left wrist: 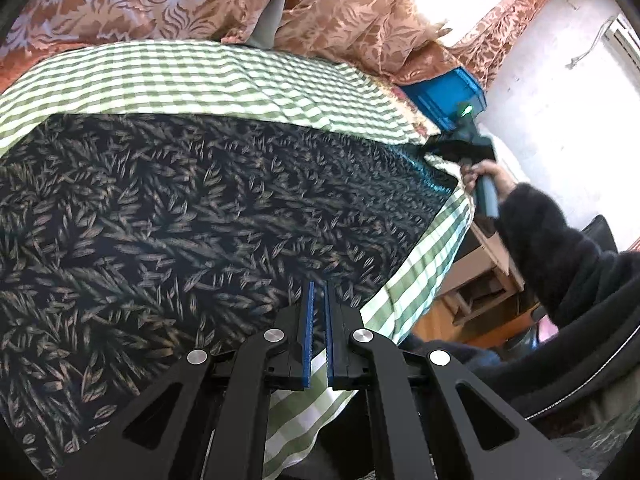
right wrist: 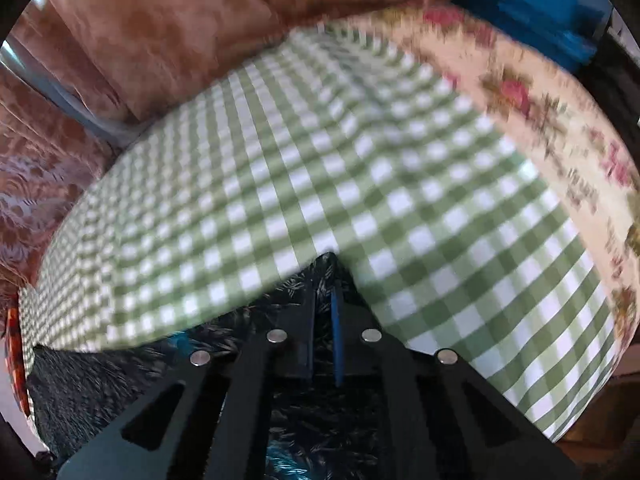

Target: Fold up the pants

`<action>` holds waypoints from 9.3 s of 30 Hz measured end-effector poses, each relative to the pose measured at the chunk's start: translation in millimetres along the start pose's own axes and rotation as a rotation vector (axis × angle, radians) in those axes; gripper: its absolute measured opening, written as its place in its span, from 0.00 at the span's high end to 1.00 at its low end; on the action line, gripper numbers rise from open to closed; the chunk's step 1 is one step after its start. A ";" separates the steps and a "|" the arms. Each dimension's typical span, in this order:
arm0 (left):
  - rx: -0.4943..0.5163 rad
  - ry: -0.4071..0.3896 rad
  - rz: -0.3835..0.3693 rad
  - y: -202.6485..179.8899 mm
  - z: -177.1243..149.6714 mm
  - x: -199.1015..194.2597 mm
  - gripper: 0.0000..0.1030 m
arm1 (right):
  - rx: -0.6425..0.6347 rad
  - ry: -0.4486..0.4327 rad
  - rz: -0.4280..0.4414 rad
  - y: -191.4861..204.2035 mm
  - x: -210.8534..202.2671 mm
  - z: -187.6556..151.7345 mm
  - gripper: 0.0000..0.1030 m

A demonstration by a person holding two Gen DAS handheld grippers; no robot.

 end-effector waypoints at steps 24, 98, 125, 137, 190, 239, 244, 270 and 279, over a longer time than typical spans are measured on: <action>-0.266 -0.177 0.258 75.1 -35.4 -85.5 0.98 | -0.525 0.115 0.281 238.9 22.0 -57.8 0.56; -1.018 -0.454 0.721 172.9 -186.1 -220.3 0.78 | -0.929 0.120 0.413 404.7 72.2 -237.4 0.20; -0.335 -0.233 0.669 58.2 -4.2 -76.2 0.67 | -0.591 0.004 0.282 271.4 15.0 -169.0 0.20; -0.279 -0.160 0.626 59.5 42.9 -44.2 0.67 | -0.491 -0.035 0.223 232.9 14.0 -156.8 0.20; 0.007 -0.060 0.292 -5.3 15.2 29.8 0.61 | 0.353 -0.123 0.091 -90.1 -59.4 -107.6 0.93; -0.032 -0.059 0.376 -16.3 13.9 42.2 0.43 | 0.376 -0.053 0.520 -68.9 -18.8 -123.7 0.42; -0.042 -0.063 0.357 -12.0 14.3 39.8 0.43 | 0.371 -0.047 0.490 -67.5 -16.8 -118.4 0.47; -0.457 -0.256 -0.049 80.2 5.2 -49.7 0.43 | -0.026 -0.101 0.557 67.7 -65.5 -85.6 0.90; -0.561 -0.338 -0.322 104.7 -1.4 -67.9 0.43 | -0.501 0.111 0.670 271.7 -22.0 -162.1 0.90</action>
Point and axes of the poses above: each gripper's, at about its wrist camera, not at the fingertips, and x roughly the way its jaws point, y to its left, z to its top, the point moved 1 cm from there along x, roughly the way its jaws point, and after that the axes turned 13 degrees about y, right-handed, at the moved point
